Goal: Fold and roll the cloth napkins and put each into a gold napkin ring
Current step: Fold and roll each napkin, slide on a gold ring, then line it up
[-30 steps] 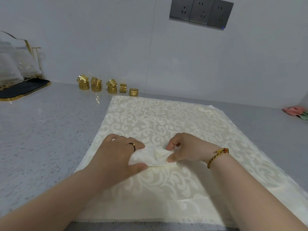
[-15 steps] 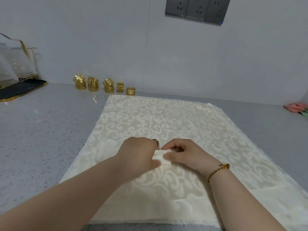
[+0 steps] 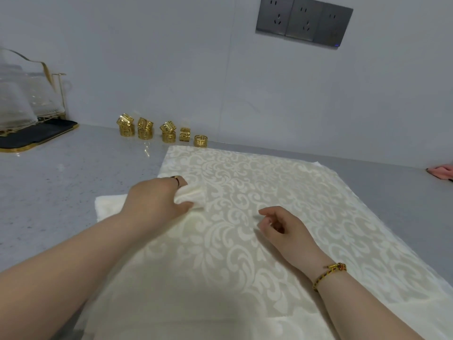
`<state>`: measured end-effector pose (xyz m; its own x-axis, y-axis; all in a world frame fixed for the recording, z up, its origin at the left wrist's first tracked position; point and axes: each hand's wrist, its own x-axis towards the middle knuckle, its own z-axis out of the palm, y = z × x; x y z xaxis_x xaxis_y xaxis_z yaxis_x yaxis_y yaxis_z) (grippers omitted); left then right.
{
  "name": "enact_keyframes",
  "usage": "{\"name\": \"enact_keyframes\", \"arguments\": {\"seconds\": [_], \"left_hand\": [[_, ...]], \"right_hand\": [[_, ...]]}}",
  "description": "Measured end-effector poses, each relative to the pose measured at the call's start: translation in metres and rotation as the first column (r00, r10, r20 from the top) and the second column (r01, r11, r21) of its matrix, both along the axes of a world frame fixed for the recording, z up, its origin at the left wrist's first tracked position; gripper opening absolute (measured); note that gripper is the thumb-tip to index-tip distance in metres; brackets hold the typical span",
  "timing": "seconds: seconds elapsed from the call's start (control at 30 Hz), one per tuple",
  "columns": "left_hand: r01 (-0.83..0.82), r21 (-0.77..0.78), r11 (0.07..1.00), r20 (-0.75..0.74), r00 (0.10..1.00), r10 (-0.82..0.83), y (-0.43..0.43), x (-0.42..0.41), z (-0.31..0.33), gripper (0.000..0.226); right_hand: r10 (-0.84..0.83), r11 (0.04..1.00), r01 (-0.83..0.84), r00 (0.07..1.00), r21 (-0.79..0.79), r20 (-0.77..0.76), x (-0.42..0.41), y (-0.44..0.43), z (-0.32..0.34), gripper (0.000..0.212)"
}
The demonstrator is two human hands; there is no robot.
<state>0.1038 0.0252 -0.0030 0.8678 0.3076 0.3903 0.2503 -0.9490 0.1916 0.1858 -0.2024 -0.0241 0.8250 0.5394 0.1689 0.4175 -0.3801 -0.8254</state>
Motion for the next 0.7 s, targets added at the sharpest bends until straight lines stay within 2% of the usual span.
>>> {"name": "enact_keyframes", "arguments": {"seconds": [0.17,0.33,0.47,0.7], "left_hand": [[-0.129,-0.050,0.990,0.017,0.991,0.130,0.047,0.008,-0.009,0.042],[-0.103,-0.074,0.992,0.075,0.991,0.108,0.069,0.015,-0.025,0.037],[-0.084,-0.036,0.996,0.049,0.995,0.086,0.076,0.021,-0.032,0.041],[-0.050,-0.121,0.991,0.114,0.991,0.064,0.083,0.024,-0.044,0.036]], "right_hand": [[0.013,0.988,0.002,0.995,-0.155,0.094,0.019,0.018,0.008,0.016],[0.019,0.953,0.047,0.976,-0.299,0.216,0.063,0.065,0.022,0.014],[0.010,0.911,0.115,0.954,-0.395,0.301,0.109,0.130,0.024,0.026],[-0.013,0.852,0.211,0.923,-0.479,0.384,0.192,0.236,0.009,0.042]]}}
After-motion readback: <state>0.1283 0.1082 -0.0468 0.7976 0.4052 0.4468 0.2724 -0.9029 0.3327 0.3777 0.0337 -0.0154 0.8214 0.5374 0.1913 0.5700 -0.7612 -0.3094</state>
